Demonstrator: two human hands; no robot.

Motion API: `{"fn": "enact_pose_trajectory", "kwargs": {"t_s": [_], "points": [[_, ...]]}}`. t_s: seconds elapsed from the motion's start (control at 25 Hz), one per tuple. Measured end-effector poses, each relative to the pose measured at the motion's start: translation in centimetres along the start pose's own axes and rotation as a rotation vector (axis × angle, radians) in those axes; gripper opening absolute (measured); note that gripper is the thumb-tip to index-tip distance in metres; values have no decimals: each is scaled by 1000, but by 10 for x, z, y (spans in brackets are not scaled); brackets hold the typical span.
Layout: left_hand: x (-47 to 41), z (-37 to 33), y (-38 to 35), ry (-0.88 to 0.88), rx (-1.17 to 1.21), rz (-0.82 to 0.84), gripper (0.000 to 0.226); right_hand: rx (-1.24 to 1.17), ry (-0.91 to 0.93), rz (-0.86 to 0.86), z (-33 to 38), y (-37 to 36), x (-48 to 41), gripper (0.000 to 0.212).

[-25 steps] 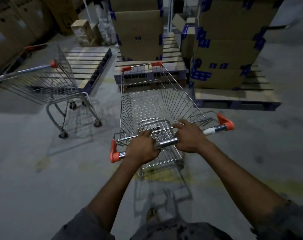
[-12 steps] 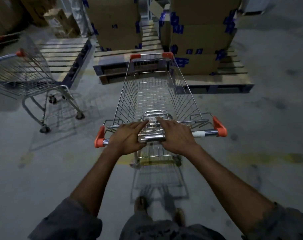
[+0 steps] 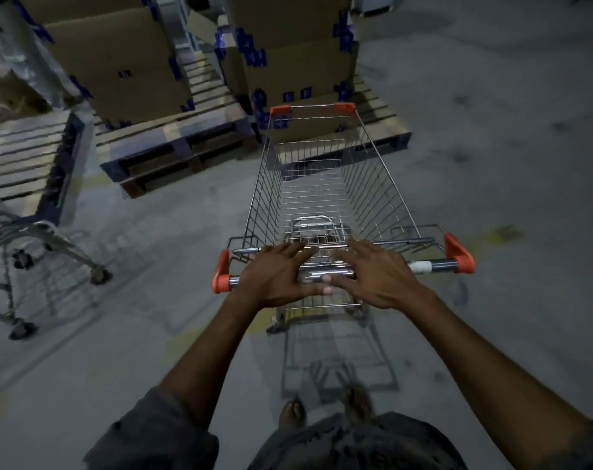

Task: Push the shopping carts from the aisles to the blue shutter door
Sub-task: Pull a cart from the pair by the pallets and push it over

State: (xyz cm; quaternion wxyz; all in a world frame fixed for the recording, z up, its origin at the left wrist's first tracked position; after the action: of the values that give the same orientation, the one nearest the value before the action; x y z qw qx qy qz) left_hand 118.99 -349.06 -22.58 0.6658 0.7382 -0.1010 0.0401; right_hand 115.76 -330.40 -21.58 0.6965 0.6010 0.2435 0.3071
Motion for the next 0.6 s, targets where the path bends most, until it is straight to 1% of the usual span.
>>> {"fn": "enact_pose_trajectory", "kwargs": {"t_s": [0.12,0.2,0.24,0.32,0.4,0.6], "points": [[-11,-18,4,-101,25,12,95,-38,-101,-9,-10,1,23,88],[-20,-29,6,-149,31,36,95,20,-203,-77,-14,2,40,88],[-25,-37,6,-181,28,48,95,70,-286,-121,-17,1,50,88],[-33,-53,10,-258,1,19,95,139,-462,-179,-18,-1,69,88],[-41,-67,11,-318,-45,-25,95,158,-585,-170,-21,-3,82,90],[-66,-101,4,-370,-100,-39,95,65,-711,-155,-47,-1,105,90]]}}
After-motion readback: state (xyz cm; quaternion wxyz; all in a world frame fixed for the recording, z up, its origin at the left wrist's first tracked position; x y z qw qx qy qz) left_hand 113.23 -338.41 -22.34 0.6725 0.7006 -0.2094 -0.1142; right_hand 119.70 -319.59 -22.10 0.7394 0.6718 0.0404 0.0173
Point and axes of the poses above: each hand's wrist, its own x-axis away from the middle knuckle, its own y-axis out of the back of the hand, z = x × y, the point moved 6 cm from there along -x, towards the middle knuckle, and after that the axes turned 12 degrees about y, right-handed, at the moved point
